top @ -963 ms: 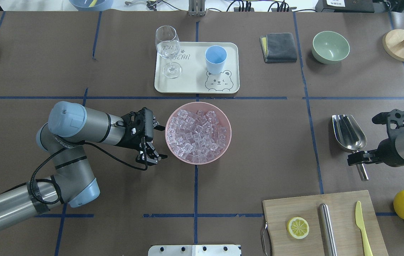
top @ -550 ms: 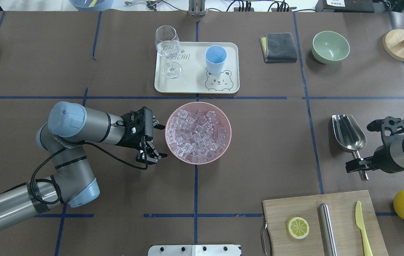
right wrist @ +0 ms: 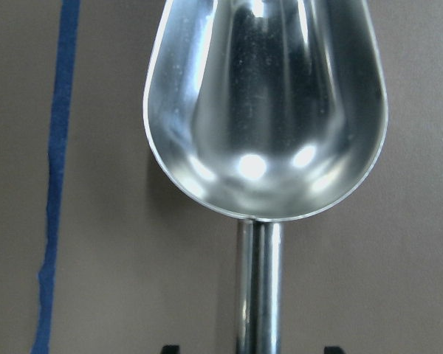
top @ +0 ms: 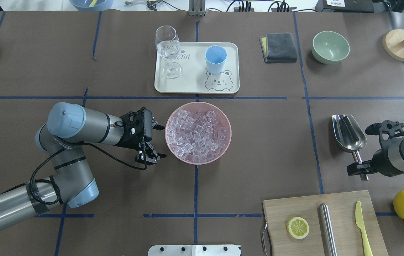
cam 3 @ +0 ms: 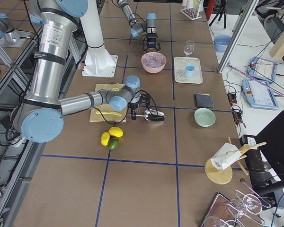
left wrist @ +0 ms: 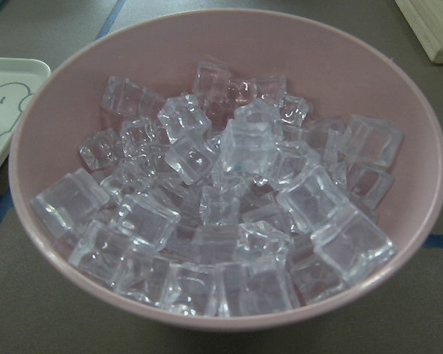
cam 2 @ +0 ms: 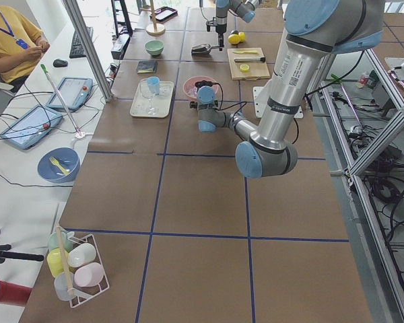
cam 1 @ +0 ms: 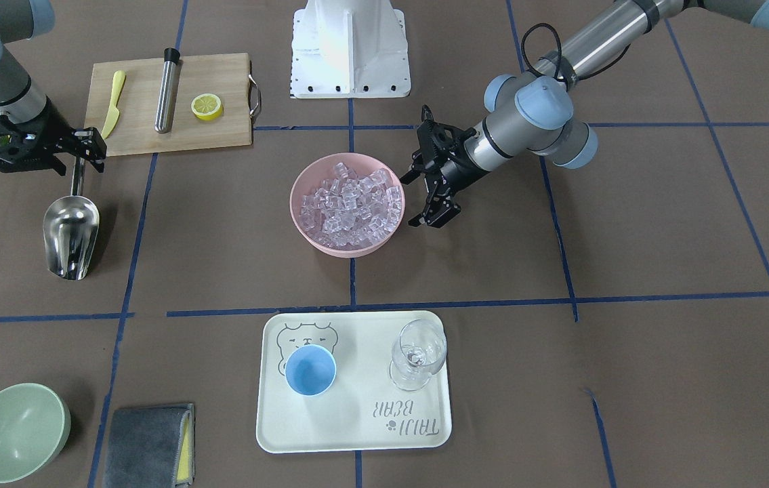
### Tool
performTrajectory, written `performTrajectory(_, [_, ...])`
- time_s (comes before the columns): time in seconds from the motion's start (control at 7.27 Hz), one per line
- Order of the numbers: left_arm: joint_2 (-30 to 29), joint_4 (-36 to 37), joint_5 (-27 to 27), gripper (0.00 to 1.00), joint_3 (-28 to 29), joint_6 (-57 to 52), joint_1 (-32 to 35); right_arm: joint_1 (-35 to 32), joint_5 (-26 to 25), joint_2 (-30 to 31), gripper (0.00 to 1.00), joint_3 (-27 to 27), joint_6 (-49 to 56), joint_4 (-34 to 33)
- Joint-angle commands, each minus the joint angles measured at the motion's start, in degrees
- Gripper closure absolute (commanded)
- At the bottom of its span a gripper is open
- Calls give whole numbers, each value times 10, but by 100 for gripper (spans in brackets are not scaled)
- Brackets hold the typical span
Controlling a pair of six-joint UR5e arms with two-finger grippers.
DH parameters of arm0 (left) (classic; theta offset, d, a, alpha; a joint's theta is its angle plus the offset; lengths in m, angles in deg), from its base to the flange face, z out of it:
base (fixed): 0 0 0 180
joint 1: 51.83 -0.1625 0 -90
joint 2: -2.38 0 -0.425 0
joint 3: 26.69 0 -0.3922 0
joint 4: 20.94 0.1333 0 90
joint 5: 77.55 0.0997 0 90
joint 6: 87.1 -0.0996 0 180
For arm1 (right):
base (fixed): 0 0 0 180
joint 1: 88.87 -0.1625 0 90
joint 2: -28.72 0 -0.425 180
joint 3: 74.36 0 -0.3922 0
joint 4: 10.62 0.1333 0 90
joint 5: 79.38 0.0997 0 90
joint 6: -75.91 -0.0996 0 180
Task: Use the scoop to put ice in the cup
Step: 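Lower the right gripper onto the metal scoop handle and close it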
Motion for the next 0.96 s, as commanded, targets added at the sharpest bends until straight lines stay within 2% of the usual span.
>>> performTrajectory(0.0, [0, 0, 0, 0, 0, 0, 0, 3, -1, -2, 51, 1, 0, -10])
performTrajectory(0.28, [0, -1, 0, 0, -1, 0, 0, 3, 0, -3, 59, 1, 0, -11])
performTrajectory(0.41, [0, -1, 0, 0, 0, 0, 0, 3, 0, -4, 69, 3, 1, -16])
performTrajectory(0.55, [0, -1, 0, 0, -1, 0, 0, 2, 0, -5, 100, 5, 1, -17])
performTrajectory(0.83, [0, -1, 0, 0, -1, 0, 0, -4, 2, -4, 100, 24, 6, -17])
